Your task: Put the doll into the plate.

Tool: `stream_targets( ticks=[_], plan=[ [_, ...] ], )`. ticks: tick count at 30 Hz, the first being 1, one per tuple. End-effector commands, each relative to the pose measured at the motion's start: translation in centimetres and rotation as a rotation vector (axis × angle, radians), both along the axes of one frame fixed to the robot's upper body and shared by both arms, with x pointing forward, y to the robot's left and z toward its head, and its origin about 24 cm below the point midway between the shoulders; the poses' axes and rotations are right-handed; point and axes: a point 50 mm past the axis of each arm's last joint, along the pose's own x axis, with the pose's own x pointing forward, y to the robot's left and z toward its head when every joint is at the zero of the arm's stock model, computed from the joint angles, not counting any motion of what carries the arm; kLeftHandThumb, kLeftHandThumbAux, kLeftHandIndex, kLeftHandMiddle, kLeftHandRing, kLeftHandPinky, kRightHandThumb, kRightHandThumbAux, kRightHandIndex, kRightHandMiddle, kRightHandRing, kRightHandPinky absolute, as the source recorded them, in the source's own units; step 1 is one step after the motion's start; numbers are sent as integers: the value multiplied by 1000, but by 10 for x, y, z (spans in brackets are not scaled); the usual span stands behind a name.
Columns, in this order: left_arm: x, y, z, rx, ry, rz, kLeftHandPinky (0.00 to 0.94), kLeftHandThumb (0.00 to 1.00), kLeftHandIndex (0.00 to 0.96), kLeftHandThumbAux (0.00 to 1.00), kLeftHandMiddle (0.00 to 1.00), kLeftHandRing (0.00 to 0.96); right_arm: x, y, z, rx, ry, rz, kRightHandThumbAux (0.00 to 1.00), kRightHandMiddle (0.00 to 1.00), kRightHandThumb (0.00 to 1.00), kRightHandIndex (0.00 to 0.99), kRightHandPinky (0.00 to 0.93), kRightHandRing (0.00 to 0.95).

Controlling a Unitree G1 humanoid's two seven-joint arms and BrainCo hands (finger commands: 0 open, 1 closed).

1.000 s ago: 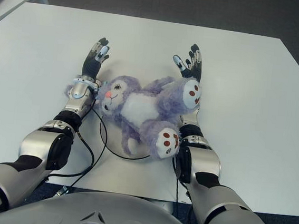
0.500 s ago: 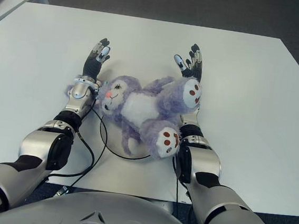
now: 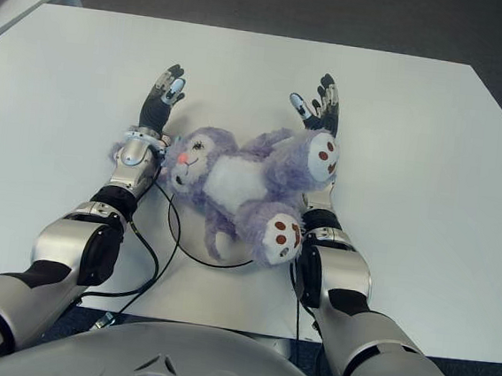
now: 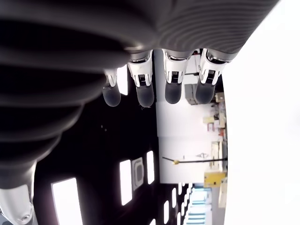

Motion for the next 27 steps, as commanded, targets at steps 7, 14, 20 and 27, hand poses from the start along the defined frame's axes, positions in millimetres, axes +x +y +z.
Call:
stream_targets(
  ticks=[7,14,20,27],
  plan=[
    [-106,14,-129,-2,557,113,0,0,0,359,18,0,-122,-19,-148,85,604,-131,623,36,0,36,11,19],
    [-106,15,-130,7,558,113,0,0,0,359,8,0,-122,-18,-149,89,614,-133,630,39,0,36,7,21],
    [-106,14,-130,32,558,105,0,0,0,377,9,0,-122,-17,-149,89,614,-141,627,36,0,33,2,18],
    [-107,14,-129,58,543,103,0,0,0,382,11,0,-122,-15,-149,76,613,-156,625,34,0,30,22,18]
  ],
)
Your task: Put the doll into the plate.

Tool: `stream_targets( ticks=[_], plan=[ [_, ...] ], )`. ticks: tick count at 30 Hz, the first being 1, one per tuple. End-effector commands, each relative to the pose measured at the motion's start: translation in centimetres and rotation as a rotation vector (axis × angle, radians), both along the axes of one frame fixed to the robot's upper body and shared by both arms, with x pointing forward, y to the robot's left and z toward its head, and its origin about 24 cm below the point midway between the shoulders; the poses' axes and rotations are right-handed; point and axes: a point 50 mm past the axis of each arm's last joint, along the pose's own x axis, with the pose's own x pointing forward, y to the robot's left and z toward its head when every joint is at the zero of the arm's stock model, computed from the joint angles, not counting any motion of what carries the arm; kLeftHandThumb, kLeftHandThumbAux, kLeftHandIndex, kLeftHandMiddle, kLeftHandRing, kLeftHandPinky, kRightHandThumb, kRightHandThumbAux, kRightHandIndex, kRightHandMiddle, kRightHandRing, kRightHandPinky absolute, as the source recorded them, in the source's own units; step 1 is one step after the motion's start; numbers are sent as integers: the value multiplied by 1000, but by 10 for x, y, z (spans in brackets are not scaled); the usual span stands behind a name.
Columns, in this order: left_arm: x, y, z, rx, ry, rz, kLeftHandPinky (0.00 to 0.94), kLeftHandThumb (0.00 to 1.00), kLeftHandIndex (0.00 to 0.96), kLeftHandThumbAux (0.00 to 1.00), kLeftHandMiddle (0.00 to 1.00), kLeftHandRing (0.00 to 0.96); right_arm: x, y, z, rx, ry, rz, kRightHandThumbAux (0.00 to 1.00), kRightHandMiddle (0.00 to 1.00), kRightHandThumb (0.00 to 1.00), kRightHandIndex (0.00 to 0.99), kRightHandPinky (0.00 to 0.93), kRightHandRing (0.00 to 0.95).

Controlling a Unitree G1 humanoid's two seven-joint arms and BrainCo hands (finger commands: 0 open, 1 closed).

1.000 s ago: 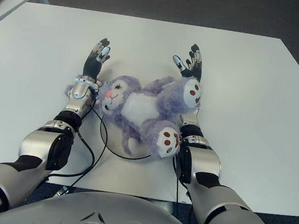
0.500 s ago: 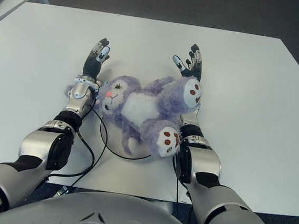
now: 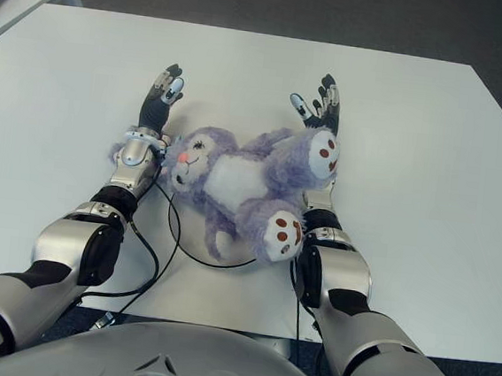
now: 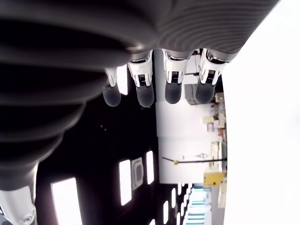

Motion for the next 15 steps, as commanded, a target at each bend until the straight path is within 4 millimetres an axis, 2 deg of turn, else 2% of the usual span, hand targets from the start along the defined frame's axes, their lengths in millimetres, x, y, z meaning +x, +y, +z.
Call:
stream_targets(
  ticks=[1,11,15],
  plan=[
    [-107,13,-129,37,542,76,0,0,0,382,10,0,-122,-14,-148,77,610,-138,625,34,0,29,22,19],
    [-107,13,-128,56,533,75,0,0,0,376,5,0,-122,-14,-148,67,612,-152,665,27,0,23,31,18],
    [-107,13,-128,34,533,76,0,0,0,401,6,0,-122,-14,-148,58,613,-162,723,30,0,29,46,27]
  ],
)
